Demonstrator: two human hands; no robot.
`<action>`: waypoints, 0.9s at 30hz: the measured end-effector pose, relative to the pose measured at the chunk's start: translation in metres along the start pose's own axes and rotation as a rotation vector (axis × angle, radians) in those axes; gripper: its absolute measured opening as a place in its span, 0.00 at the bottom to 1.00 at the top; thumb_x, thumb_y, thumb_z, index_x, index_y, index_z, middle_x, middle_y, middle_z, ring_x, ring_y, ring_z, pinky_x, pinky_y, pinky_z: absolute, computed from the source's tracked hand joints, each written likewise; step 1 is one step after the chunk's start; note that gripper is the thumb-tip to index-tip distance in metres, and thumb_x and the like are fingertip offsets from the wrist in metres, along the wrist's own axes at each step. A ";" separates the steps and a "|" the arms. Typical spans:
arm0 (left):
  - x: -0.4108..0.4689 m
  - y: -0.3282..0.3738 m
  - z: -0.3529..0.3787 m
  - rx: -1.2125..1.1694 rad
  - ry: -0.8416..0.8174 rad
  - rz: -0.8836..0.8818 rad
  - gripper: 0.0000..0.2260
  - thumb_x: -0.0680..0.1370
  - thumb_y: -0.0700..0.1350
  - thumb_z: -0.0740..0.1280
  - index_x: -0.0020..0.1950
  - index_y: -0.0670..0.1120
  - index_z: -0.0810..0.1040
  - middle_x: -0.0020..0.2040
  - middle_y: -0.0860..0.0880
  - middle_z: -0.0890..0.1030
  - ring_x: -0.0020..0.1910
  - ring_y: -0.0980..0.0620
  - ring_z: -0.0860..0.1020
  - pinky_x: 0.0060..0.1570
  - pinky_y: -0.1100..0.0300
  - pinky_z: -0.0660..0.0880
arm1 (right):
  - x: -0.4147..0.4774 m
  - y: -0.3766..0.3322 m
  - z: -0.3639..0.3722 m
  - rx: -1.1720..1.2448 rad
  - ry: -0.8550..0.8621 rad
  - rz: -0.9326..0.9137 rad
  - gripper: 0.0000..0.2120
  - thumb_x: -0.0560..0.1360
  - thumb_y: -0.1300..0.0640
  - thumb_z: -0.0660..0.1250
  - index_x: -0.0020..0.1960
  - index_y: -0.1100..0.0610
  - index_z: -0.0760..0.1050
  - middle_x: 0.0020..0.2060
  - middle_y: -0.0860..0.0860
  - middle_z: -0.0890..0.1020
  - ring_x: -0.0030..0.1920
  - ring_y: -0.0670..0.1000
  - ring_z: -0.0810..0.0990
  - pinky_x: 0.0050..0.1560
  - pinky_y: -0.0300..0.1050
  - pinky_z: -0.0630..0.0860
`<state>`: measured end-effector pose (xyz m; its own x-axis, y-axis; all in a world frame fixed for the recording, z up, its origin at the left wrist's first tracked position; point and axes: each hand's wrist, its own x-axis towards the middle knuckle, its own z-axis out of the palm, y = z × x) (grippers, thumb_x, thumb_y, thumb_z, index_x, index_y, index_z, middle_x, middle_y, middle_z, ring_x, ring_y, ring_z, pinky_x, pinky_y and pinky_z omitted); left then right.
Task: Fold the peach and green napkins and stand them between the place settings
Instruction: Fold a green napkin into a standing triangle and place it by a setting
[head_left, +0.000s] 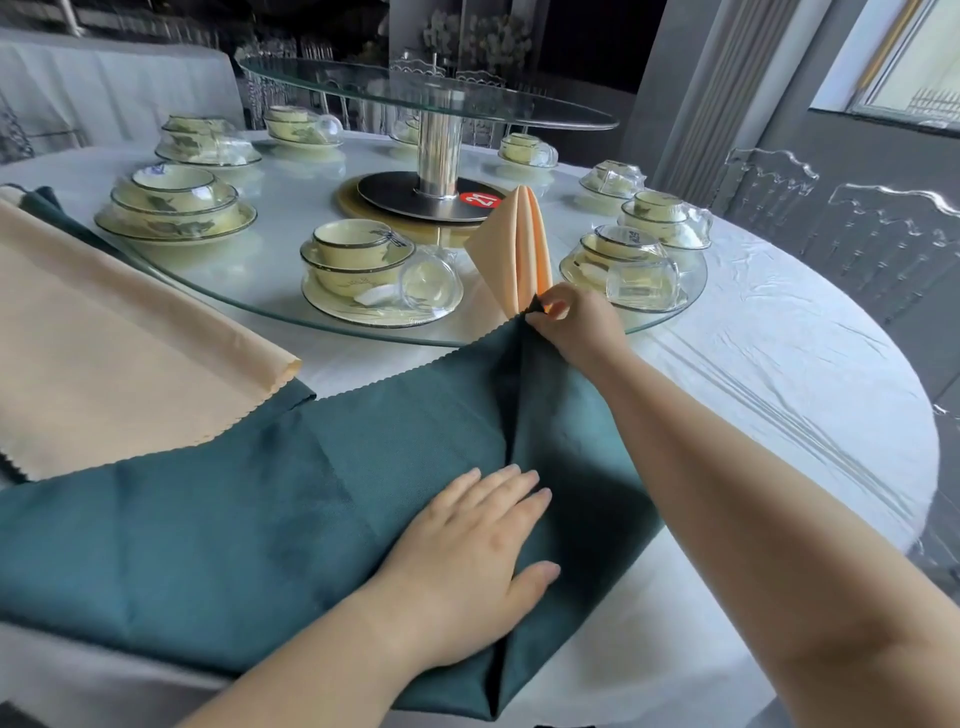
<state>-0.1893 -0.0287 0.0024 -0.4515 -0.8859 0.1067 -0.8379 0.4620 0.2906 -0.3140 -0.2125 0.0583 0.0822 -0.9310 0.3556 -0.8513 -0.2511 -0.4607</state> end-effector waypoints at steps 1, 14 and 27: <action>0.001 0.000 -0.002 0.008 -0.021 -0.005 0.43 0.60 0.63 0.29 0.76 0.53 0.44 0.76 0.58 0.42 0.72 0.63 0.38 0.61 0.69 0.25 | -0.003 0.001 -0.001 0.018 0.035 0.002 0.14 0.73 0.54 0.67 0.57 0.58 0.75 0.54 0.55 0.78 0.56 0.56 0.74 0.52 0.45 0.68; 0.001 0.002 0.002 0.137 -0.034 0.008 0.46 0.58 0.62 0.26 0.76 0.50 0.40 0.76 0.56 0.40 0.73 0.61 0.38 0.63 0.66 0.29 | -0.185 0.032 -0.037 -0.037 -0.253 -0.429 0.20 0.76 0.48 0.53 0.57 0.58 0.77 0.58 0.50 0.78 0.60 0.46 0.69 0.63 0.26 0.56; -0.003 0.002 0.001 0.059 0.114 -0.014 0.44 0.60 0.66 0.34 0.75 0.52 0.48 0.76 0.57 0.47 0.72 0.61 0.44 0.59 0.74 0.29 | -0.134 0.092 -0.059 -0.325 -0.013 -0.020 0.16 0.76 0.57 0.62 0.63 0.58 0.72 0.65 0.55 0.70 0.67 0.57 0.64 0.64 0.44 0.55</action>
<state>-0.1902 -0.0254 0.0021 -0.4043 -0.8899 0.2110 -0.8621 0.4479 0.2370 -0.4340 -0.0950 0.0165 0.1052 -0.9305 0.3509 -0.9701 -0.1737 -0.1696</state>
